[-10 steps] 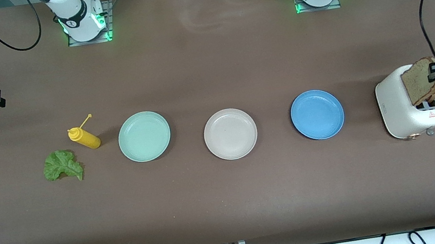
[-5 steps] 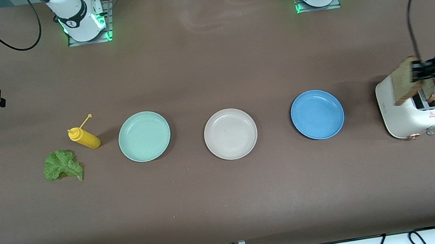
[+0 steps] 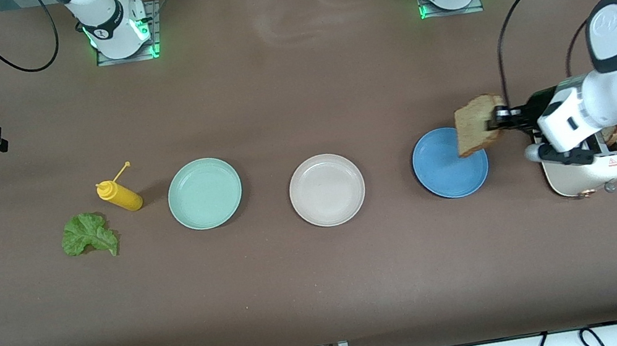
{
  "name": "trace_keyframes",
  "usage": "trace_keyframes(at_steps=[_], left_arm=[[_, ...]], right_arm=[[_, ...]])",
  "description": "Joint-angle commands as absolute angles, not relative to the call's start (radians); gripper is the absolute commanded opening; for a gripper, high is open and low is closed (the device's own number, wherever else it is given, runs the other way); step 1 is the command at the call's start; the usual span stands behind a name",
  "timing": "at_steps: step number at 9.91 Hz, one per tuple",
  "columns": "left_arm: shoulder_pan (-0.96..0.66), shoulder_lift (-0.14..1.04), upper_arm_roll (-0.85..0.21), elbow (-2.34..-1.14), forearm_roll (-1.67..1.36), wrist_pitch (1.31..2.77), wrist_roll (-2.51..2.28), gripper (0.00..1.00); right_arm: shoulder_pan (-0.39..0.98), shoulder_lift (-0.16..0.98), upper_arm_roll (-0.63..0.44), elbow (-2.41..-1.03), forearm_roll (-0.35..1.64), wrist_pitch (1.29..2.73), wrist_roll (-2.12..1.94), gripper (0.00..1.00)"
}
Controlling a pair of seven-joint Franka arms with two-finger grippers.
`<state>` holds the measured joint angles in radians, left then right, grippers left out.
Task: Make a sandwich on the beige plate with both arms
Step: 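Carry the toast with the left gripper over the beige plate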
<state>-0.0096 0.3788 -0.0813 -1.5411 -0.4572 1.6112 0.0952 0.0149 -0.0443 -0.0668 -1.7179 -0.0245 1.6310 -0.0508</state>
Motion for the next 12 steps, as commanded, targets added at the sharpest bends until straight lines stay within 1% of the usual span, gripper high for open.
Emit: trace_keyframes(at_steps=[1, 2, 3, 5, 7, 10, 12], left_arm=[[-0.049, 0.461, -0.074, -1.503, -0.644, 1.600, -0.001, 0.00], [-0.099, 0.475, -0.074, -1.502, -0.656, 1.615, -0.003, 0.00], [-0.130, 0.482, -0.074, -1.502, -0.666, 1.684, -0.009, 0.00], [-0.211, 0.524, -0.074, -1.503, -0.789, 1.842, -0.040, 0.00], [-0.274, 0.566, -0.074, -1.503, -0.822, 1.990, -0.069, 0.00], [-0.362, 0.620, -0.072, -1.508, -0.863, 2.135, -0.071, 0.00], [-0.393, 0.635, -0.074, -1.511, -0.877, 2.184, -0.095, 0.00]], right_arm=[[0.011, -0.048, -0.064, -1.713, -0.018, 1.621, -0.048, 1.00], [0.011, -0.048, -0.063, -1.713, -0.018, 1.621, -0.048, 1.00], [0.009, -0.048, -0.066, -1.715, -0.018, 1.621, -0.049, 1.00], [0.009, -0.048, -0.066, -1.715, -0.018, 1.621, -0.048, 1.00], [0.011, -0.048, -0.067, -1.715, -0.018, 1.620, -0.048, 1.00], [0.009, -0.048, -0.066, -1.715, -0.018, 1.620, -0.048, 1.00], [0.009, -0.048, -0.066, -1.717, -0.018, 1.620, -0.048, 1.00]])
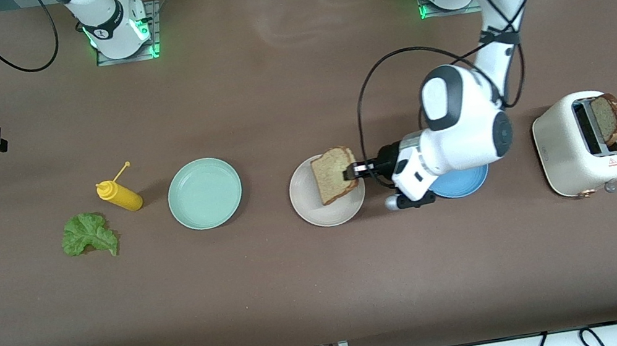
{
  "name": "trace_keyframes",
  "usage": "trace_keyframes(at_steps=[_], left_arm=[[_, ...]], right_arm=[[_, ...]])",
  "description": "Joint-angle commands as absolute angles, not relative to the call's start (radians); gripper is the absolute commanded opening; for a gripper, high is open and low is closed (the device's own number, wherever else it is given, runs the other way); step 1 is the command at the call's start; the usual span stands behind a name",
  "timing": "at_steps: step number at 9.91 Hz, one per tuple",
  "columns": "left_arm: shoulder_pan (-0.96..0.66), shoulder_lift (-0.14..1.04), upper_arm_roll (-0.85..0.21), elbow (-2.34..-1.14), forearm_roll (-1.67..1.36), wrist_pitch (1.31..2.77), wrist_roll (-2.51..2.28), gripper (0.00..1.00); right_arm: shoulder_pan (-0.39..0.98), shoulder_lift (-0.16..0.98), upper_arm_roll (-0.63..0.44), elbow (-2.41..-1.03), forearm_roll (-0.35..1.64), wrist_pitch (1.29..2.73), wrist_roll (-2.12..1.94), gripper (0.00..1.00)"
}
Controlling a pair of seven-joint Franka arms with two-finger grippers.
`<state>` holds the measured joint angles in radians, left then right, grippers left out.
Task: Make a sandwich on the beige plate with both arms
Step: 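Carry the toast with the left gripper over the beige plate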
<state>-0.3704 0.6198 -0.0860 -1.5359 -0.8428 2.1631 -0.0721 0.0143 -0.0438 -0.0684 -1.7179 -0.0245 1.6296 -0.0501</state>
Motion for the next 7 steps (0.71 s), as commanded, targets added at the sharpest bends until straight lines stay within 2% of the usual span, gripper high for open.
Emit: trace_keyframes(at_steps=[1, 7], left_arm=[[-0.412, 0.638, -0.072, -1.511, -0.877, 2.200, -0.097, 0.00], [-0.446, 0.686, -0.072, -1.517, -0.867, 2.266, -0.090, 0.00]], right_arm=[[0.011, -0.048, -0.066, -1.717, -0.018, 1.620, -0.048, 1.00], [0.009, -0.048, -0.067, -1.717, -0.018, 1.620, -0.049, 1.00]])
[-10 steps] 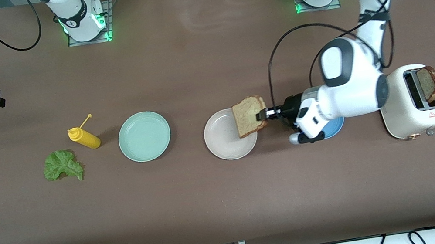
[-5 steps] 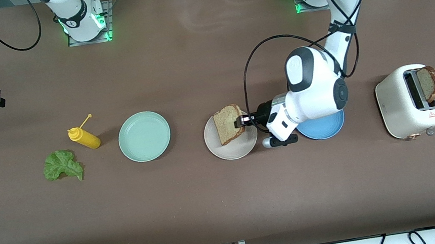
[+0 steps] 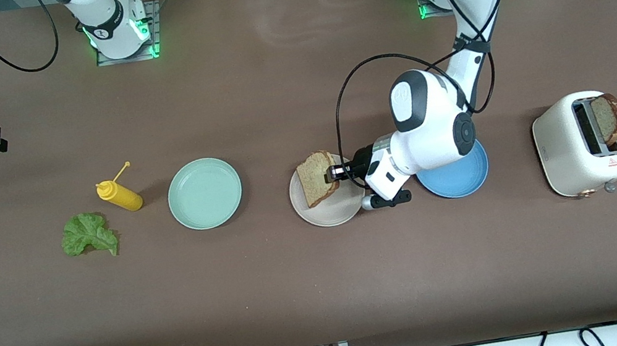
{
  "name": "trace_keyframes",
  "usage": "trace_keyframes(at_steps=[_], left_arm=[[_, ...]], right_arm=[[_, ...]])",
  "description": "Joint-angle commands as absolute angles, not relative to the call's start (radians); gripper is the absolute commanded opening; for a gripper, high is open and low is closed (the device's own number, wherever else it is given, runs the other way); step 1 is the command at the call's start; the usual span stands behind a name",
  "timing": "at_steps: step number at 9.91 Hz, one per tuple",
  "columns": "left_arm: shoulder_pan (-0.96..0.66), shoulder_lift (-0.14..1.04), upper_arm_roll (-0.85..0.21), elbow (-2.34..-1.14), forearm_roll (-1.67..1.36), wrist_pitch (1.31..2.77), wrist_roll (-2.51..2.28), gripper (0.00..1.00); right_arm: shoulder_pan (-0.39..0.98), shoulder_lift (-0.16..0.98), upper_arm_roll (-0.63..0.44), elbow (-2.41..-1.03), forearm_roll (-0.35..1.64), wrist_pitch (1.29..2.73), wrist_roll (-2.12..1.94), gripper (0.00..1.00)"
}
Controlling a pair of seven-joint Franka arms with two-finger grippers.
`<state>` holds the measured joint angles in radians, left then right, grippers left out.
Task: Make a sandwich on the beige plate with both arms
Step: 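Carry the toast with the left gripper over the beige plate, then lower the toast onto the beige plate and open the left gripper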
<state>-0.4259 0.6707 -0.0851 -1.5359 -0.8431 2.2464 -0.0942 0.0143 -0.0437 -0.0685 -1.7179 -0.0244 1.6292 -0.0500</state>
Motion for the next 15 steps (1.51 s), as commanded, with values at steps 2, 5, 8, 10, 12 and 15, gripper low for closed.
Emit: trace_keyframes(at_steps=[2, 5, 8, 10, 12, 15], left_arm=[[-0.459, 0.695, -0.072, -1.520, -0.867, 2.298, -0.094, 0.00], [-0.468, 0.709, -0.071, -1.522, -0.865, 2.316, -0.095, 0.00], [-0.463, 0.713, -0.068, -1.519, -0.859, 2.316, -0.084, 0.56], [-0.466, 0.713, -0.064, -1.519, -0.813, 2.316, -0.086, 0.96], [-0.463, 0.713, -0.064, -1.520, -0.807, 2.316, -0.087, 1.00], [-0.456, 0.712, -0.060, -1.522, -0.748, 2.312, -0.094, 1.00]], right_arm=[[0.009, -0.048, -0.067, -1.718, -0.018, 1.620, -0.048, 1.00], [0.009, -0.048, -0.067, -1.717, -0.018, 1.620, -0.048, 1.00], [0.009, -0.048, -0.067, -1.717, -0.018, 1.620, -0.048, 1.00], [0.009, -0.048, -0.067, -1.717, -0.018, 1.620, -0.048, 1.00], [0.009, -0.049, -0.067, -1.717, -0.018, 1.620, -0.048, 1.00], [0.009, -0.048, -0.067, -1.717, -0.018, 1.620, -0.048, 1.00]])
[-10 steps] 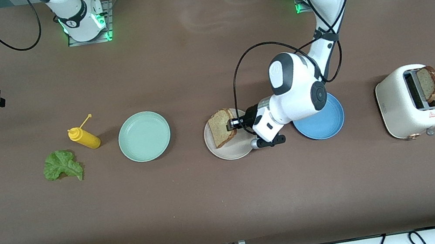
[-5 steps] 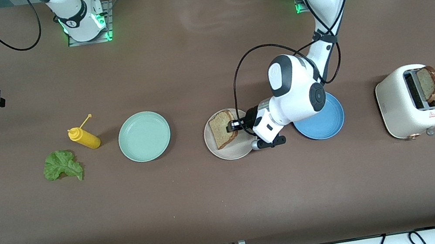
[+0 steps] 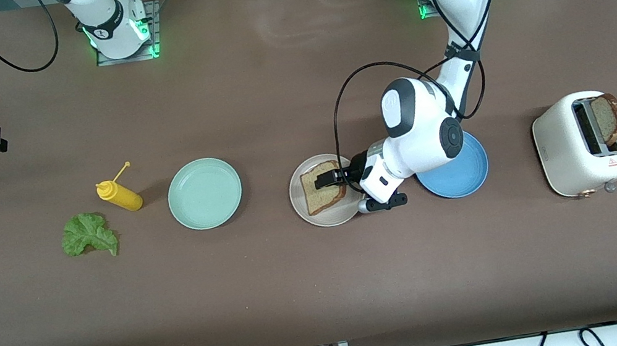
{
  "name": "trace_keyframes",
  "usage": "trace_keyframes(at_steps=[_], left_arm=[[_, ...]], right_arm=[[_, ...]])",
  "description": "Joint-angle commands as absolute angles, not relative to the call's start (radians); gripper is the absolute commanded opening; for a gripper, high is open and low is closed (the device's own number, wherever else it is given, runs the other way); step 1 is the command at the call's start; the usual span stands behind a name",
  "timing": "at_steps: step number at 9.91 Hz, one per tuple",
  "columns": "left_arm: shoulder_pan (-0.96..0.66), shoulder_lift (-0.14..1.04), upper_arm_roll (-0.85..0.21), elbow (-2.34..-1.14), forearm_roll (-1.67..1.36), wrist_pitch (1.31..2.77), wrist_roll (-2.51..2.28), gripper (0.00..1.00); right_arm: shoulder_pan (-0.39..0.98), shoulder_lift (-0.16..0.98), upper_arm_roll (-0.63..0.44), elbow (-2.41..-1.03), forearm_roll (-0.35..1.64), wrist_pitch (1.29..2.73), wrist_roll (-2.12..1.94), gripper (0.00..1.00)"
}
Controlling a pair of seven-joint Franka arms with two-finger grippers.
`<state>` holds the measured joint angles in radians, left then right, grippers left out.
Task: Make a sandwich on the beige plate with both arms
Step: 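Lower the toast onto the beige plate and open the left gripper, then raise the left gripper away while the right gripper reaches the lettuce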
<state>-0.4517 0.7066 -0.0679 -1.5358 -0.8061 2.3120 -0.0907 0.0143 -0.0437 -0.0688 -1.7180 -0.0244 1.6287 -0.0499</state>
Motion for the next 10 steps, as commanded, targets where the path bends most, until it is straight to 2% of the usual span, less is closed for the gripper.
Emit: trace_keyframes(at_steps=[1, 5, 8, 10], left_arm=[[-0.453, 0.709, -0.058, -1.523, -0.720, 2.307, -0.097, 1.00], [-0.443, 0.707, -0.058, -1.525, -0.681, 2.299, -0.097, 1.00], [-0.431, 0.687, -0.025, -1.523, -0.642, 2.226, -0.094, 1.00], [-0.413, 0.660, -0.021, -1.522, -0.443, 2.166, -0.103, 1.00]], right_arm=[[0.009, -0.048, -0.067, -1.717, -0.018, 1.620, -0.048, 1.00], [0.009, -0.046, -0.066, -1.717, -0.017, 1.627, -0.046, 1.00], [0.014, 0.006, -0.061, -1.712, -0.028, 1.654, -0.060, 1.00], [0.015, 0.086, -0.066, -1.695, -0.028, 1.689, -0.063, 1.00]])
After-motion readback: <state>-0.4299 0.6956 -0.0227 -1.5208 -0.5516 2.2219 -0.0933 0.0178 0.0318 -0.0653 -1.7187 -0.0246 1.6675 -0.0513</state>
